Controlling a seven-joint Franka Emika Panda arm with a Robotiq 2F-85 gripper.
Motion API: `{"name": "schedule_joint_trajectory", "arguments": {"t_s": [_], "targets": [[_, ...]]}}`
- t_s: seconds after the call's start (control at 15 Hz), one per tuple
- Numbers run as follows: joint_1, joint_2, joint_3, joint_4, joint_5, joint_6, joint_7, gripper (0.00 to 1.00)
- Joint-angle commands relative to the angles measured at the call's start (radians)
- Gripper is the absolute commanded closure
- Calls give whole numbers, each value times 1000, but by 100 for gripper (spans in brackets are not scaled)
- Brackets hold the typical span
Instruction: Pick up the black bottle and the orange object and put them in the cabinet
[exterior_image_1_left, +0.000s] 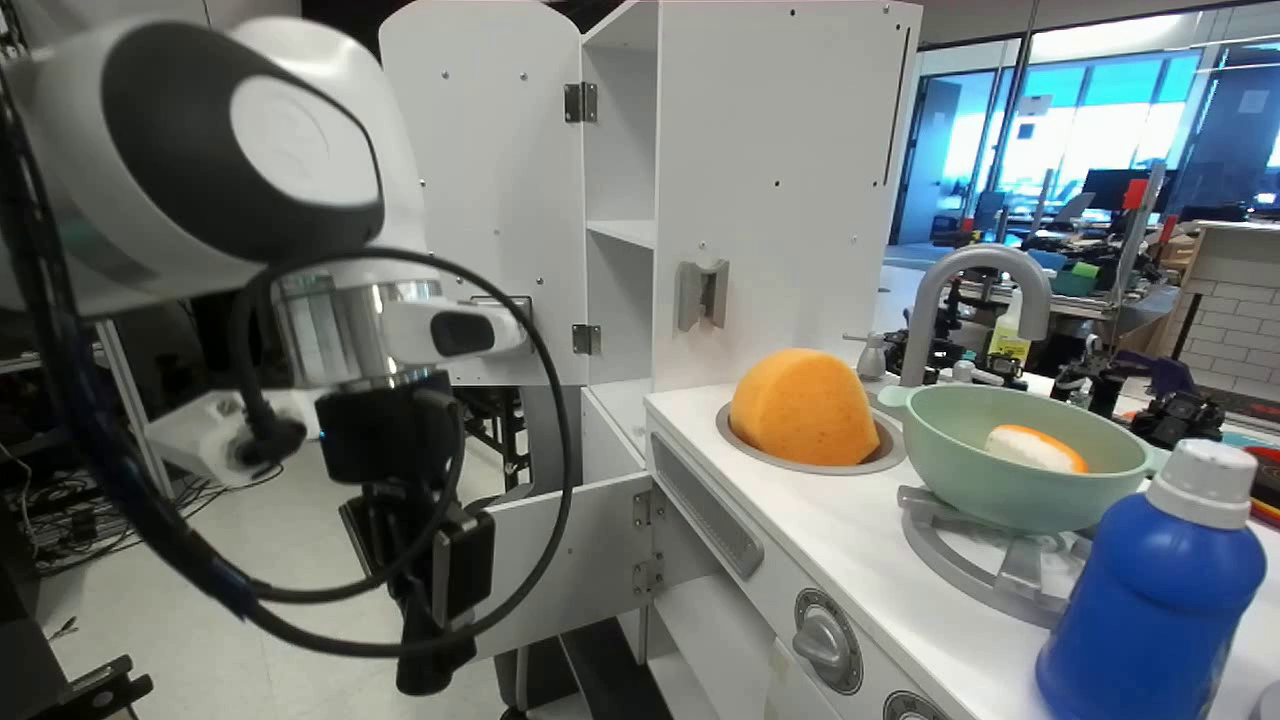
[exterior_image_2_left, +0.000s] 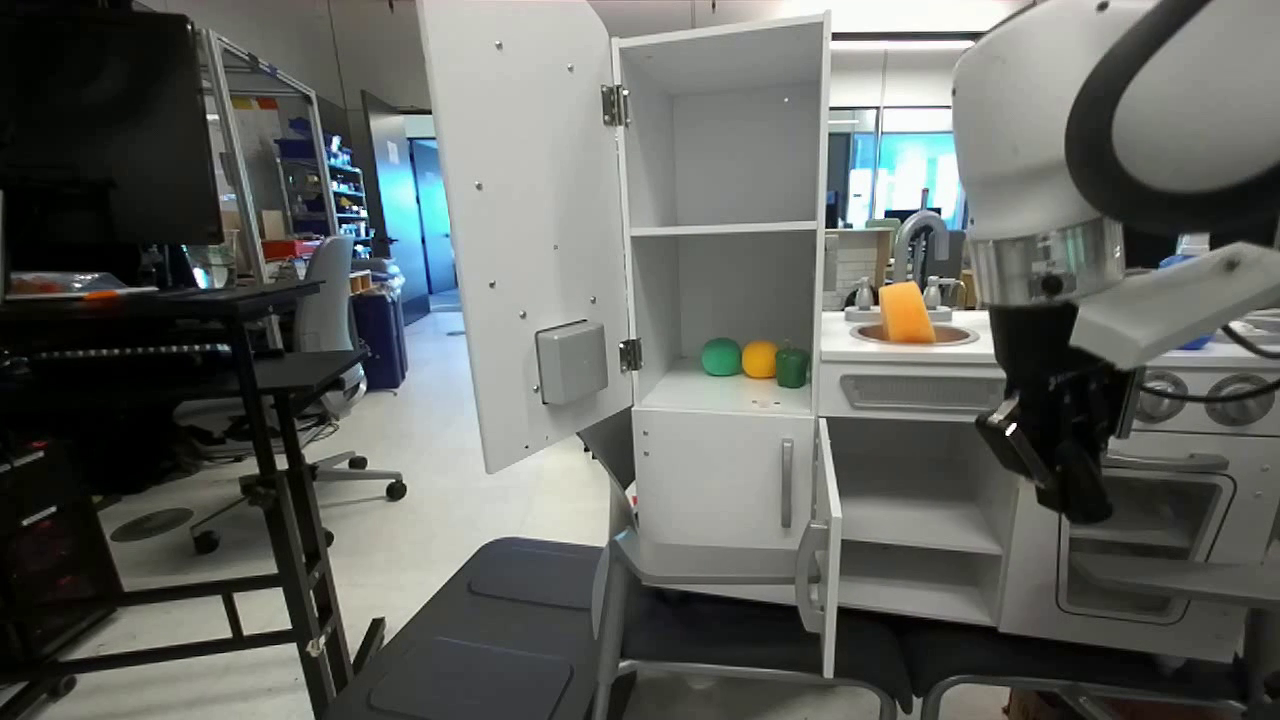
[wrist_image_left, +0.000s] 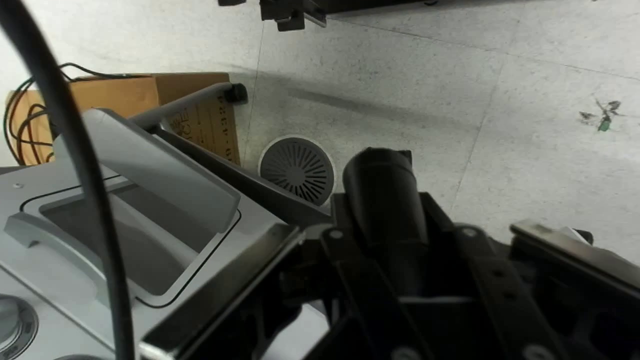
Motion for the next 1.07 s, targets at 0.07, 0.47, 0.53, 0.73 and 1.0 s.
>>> {"name": "schedule_joint_trajectory", "arguments": {"t_s": [0.07, 0.47, 0.53, 0.73, 1.0], "targets": [[141, 260, -151, 147, -174, 119, 293, 90], [275, 570, -337, 401, -228, 215, 558, 90], [291, 615, -366, 448, -227, 222, 586, 90], [333, 736, -444, 585, -234, 225, 643, 90], [356, 890, -527, 744, -248, 239, 699, 90]]}}
